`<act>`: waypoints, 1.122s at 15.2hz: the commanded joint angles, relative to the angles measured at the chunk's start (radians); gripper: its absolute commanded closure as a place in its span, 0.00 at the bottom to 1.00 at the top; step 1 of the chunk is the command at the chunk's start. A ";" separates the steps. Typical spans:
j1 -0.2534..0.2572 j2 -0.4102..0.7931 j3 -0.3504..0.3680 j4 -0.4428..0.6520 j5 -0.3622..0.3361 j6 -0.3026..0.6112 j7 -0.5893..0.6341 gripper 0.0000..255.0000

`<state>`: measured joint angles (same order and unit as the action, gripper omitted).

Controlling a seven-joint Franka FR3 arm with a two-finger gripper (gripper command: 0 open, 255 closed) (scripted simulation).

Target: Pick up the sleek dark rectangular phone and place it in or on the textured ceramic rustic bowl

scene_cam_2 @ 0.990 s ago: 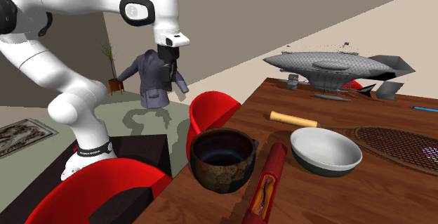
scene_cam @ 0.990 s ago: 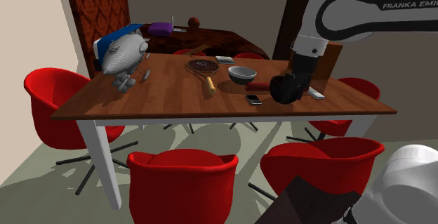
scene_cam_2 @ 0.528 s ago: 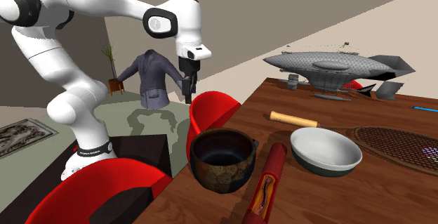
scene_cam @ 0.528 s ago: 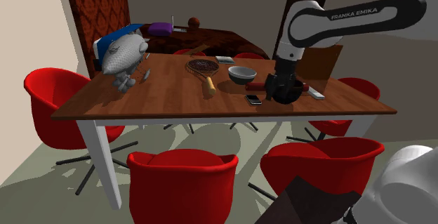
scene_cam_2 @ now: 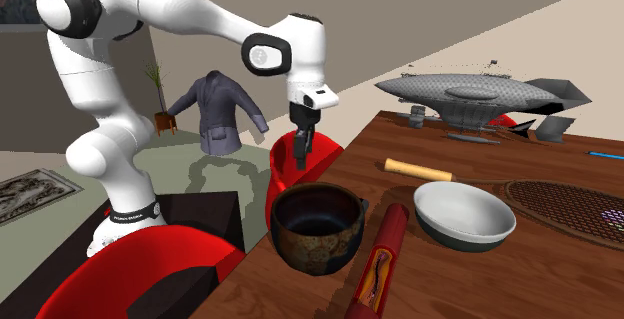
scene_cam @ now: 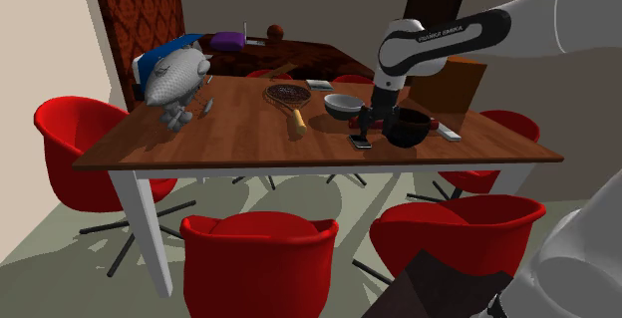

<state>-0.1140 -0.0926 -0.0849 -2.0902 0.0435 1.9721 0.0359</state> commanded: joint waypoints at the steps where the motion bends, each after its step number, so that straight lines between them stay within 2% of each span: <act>1: -0.011 0.069 -0.011 0.053 0.002 0.018 0.002 0.00; 8: -0.048 0.324 -0.044 0.288 0.027 0.041 0.014 0.00; 17: -0.048 0.360 -0.041 0.232 0.035 0.132 0.009 0.00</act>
<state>-0.1631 0.2622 -0.1266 -1.8564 0.0775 2.0970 0.0440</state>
